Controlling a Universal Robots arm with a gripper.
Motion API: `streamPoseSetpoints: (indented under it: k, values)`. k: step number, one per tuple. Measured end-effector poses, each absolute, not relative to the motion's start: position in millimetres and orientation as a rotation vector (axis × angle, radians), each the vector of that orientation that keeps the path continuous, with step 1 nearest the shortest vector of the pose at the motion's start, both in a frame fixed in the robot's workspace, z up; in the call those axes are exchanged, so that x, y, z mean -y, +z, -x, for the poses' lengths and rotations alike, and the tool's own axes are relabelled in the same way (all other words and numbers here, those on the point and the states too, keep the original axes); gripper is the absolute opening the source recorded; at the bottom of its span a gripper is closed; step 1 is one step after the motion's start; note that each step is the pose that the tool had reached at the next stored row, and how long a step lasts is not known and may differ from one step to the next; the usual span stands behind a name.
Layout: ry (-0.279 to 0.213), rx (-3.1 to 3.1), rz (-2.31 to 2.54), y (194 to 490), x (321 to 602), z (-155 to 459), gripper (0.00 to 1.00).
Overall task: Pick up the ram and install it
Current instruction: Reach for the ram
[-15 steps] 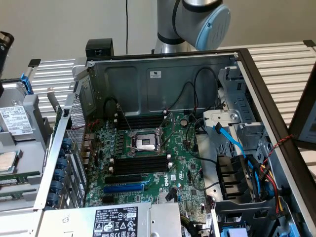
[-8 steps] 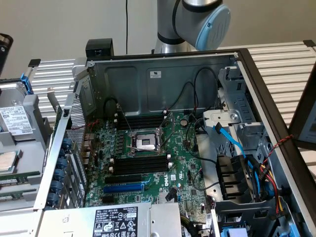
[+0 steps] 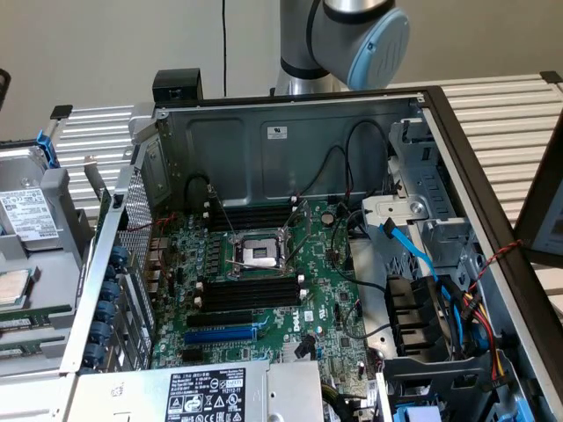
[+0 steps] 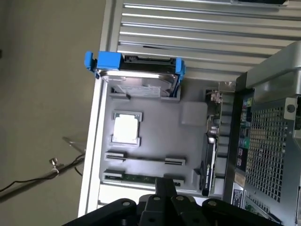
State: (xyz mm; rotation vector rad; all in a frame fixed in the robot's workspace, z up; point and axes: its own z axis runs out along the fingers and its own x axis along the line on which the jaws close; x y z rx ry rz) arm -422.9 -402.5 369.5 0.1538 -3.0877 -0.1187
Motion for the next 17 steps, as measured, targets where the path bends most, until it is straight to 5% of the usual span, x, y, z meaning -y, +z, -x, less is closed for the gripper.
streamPoseSetpoints:
  k: [17]
  values:
    - [-0.11, 3.022, -0.598, 363.1, 402.5, 425.2, 0.11]
